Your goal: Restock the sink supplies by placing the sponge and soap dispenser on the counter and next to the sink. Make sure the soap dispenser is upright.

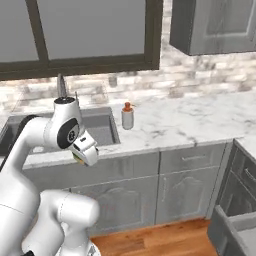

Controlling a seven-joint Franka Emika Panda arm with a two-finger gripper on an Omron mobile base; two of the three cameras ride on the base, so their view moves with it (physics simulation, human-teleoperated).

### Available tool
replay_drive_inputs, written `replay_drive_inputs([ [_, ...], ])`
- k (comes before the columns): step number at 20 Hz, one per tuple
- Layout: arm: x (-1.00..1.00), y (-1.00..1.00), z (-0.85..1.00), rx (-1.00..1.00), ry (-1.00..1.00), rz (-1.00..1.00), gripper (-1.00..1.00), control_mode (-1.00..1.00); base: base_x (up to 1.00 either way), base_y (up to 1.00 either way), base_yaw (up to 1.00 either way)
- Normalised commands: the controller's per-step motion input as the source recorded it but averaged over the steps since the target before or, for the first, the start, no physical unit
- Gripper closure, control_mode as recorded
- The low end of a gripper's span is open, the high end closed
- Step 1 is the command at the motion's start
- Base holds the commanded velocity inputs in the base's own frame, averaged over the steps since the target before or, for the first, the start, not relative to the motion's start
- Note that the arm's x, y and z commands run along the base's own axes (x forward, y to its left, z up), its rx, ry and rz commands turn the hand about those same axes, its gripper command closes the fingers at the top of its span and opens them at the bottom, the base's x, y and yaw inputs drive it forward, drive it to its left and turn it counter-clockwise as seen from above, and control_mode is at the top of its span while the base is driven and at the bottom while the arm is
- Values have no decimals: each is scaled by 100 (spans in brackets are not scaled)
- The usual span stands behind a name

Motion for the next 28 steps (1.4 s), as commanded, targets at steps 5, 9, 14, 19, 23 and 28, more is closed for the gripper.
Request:
replay_drive_inputs([
  [5,0,0,0,0,0,0,100,100,0,54,84],
  [9,0,0,0,0,0,0,100,100,10,53,73],
  [14,0,0,0,0,0,0,100,100,67,40,46],
  [19,0,0,0,0,0,0,100,100,71,55,30],
  [23,69,28,-3,0,12,11,100,-100,20,11,5],
  [28,100,14,-23,0,13,11,100,-100,0,0,0],
])
